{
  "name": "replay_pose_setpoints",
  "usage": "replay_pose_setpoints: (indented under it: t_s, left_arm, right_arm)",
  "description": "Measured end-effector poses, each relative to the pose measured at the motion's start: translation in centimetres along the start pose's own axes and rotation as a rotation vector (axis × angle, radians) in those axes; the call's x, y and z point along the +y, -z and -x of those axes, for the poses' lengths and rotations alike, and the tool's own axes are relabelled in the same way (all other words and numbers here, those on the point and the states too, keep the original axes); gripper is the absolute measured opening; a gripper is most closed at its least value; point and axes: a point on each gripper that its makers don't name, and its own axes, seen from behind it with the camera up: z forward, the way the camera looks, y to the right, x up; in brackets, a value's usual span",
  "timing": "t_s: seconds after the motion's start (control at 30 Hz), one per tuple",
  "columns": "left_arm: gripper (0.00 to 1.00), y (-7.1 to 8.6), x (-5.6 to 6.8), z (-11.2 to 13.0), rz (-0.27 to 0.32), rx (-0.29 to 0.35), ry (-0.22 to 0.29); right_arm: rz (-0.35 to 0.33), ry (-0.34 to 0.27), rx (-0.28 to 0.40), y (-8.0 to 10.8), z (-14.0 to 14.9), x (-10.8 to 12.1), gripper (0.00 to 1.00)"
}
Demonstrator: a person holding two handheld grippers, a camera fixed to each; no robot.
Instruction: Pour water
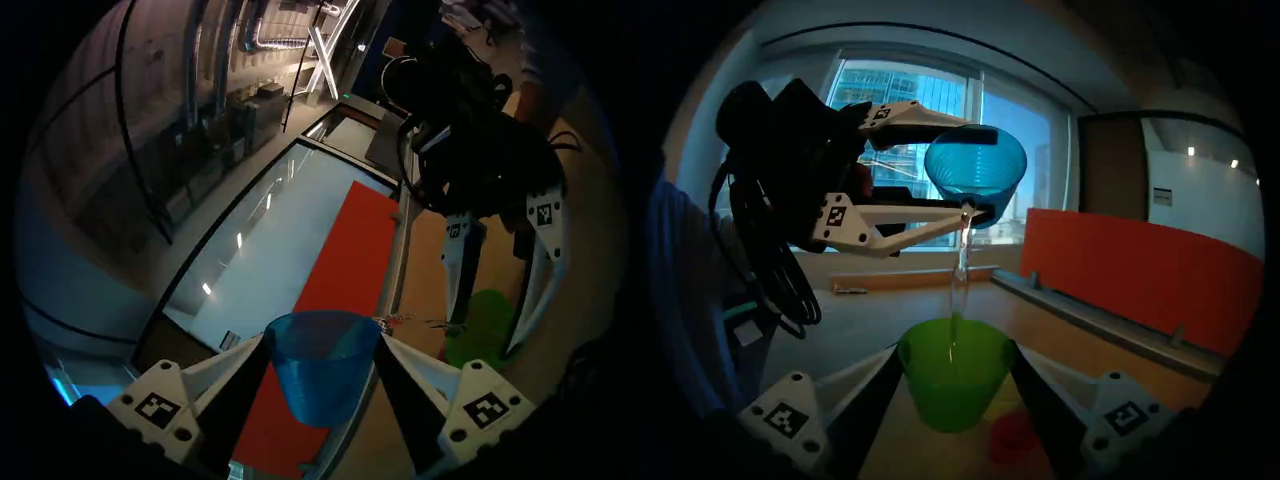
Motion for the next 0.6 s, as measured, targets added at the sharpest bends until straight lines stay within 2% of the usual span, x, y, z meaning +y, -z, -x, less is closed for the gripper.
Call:
replay_pose_setpoints:
  t_s: [0.6]
  left_arm:
    - [0.87,0.14,-0.59,-0.38,-0.007,0.001,-0.064]
  right_arm:
    - [0.002,0.012,0.001,0.0,-0.16,0.16,0.93]
